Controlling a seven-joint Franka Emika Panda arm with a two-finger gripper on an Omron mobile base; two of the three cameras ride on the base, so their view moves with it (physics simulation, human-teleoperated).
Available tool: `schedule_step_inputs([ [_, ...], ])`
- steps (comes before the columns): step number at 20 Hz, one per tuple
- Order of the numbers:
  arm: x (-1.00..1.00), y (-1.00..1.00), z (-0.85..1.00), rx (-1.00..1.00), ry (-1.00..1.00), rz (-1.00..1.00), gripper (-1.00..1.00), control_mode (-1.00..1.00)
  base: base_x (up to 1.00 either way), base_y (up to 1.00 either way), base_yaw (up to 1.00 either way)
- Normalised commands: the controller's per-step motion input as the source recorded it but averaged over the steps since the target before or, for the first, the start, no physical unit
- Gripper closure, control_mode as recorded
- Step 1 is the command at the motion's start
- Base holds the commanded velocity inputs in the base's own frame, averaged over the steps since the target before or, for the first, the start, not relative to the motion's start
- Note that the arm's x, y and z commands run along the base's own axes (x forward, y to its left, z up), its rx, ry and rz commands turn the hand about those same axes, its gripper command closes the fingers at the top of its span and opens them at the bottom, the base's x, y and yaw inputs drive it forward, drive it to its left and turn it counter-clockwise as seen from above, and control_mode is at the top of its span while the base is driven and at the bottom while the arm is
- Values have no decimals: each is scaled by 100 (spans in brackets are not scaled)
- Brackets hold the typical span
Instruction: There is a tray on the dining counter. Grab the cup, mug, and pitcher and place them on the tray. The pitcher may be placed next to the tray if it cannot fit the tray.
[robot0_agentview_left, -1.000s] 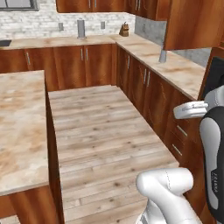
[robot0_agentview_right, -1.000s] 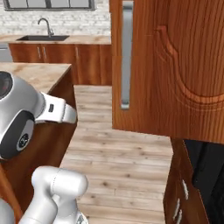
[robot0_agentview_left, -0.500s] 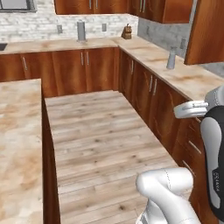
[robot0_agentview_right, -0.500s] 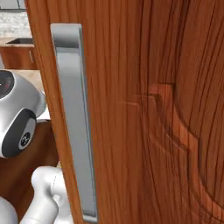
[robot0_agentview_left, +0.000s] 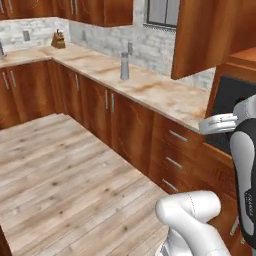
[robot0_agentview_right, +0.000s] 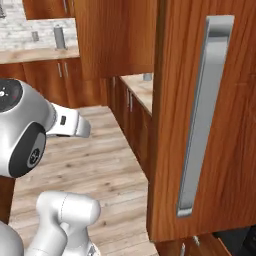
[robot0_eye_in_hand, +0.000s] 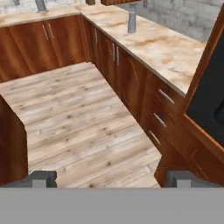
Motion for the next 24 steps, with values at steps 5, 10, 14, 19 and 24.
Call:
schedule_step_inputs([
  [5, 0, 0, 0, 0, 0, 0, -100, 100, 0, 0, -92],
  [10, 0, 0, 0, 0, 0, 0, -100, 100, 38, 0, -70],
  [14, 0, 0, 0, 0, 0, 0, -100, 100, 57, 0, -57],
  [19, 0, 0, 0, 0, 0, 0, -100, 100, 60, 1, -53],
  [24, 0, 0, 0, 0, 0, 0, -100, 100, 31, 18, -45],
])
